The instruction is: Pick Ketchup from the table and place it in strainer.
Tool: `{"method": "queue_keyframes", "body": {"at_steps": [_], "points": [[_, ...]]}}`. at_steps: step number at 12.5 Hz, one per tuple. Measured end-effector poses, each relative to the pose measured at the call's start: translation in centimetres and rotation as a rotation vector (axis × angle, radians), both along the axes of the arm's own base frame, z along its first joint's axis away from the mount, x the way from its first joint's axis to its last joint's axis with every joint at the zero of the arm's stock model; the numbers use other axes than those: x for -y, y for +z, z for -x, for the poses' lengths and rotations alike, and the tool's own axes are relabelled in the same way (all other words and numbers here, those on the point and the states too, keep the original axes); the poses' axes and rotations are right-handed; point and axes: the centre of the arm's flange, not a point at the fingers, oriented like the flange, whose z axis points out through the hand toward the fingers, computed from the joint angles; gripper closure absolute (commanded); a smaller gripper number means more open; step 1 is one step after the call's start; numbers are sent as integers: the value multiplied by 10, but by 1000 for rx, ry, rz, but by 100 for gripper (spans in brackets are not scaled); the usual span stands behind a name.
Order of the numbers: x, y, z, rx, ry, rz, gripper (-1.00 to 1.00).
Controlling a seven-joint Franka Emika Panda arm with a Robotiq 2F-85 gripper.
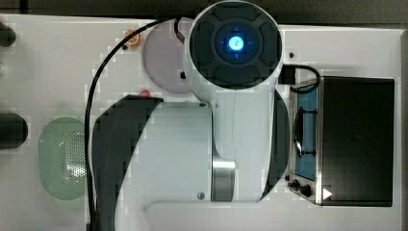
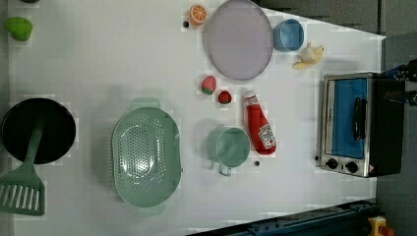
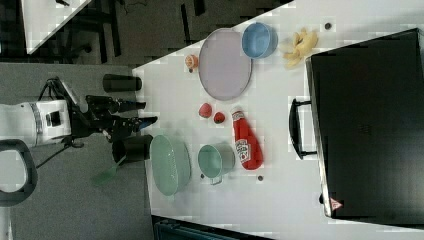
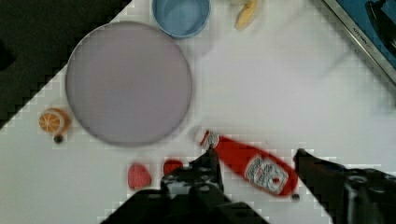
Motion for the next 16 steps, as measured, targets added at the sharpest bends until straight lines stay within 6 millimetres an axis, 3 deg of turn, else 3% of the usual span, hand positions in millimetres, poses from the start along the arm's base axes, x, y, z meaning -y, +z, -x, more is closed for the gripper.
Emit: {"method": "queue_keyframes", "body": {"at_steps": [3,5,7,9,14,16], "points": [[2,-6,48,-132,-23,-32,-99],[2,0,61,-122,-22,-28,-100],[1,-3,61,-84,1,-22,-100],[-5,-36,60,-93,81,-13,-100],[-28,-170,77,-208,453,-31,-100],[-30,-201,81,-180,609,-41,-100]]}}
